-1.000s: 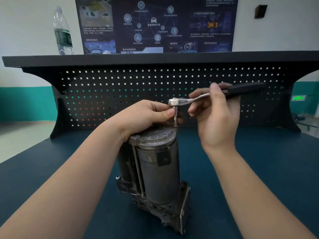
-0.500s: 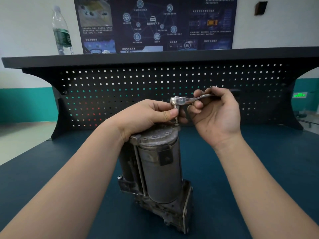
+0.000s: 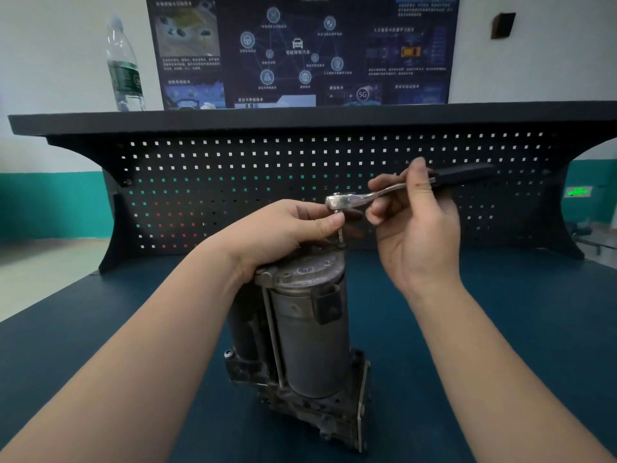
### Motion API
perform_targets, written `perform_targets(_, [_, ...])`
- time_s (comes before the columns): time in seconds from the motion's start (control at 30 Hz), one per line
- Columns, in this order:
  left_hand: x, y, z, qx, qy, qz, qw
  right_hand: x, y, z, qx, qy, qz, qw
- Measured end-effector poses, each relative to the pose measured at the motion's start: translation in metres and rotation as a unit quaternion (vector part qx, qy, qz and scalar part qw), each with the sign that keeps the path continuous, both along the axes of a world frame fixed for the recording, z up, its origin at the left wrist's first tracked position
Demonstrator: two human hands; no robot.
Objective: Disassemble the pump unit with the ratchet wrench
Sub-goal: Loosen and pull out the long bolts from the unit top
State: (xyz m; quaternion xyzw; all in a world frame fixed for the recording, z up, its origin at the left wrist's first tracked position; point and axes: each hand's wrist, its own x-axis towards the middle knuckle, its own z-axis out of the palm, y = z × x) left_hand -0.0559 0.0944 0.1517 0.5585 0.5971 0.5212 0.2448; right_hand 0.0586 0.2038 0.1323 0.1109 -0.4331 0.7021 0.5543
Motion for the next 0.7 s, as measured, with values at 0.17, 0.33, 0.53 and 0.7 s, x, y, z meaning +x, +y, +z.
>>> perform_targets(0.17, [0.003,0.003,0.001,0.004,0.002,0.015,1.0,0.001,0.005,0.002,-0.08,-0.031,0.112,0.99])
perform_targets(0.33, [0.004,0.0,0.002,0.01,0.031,0.015,0.999,0.001,-0.016,-0.01,0.393,0.044,-0.31,0.865])
perform_targets(0.53, [0.001,-0.001,0.002,0.0,-0.019,-0.014,1.0,0.003,-0.009,-0.007,0.15,0.043,-0.091,0.983])
perform_targets(0.7, [0.006,0.001,0.003,0.008,0.003,0.012,1.0,0.0,0.006,0.003,-0.143,-0.01,0.17,0.975])
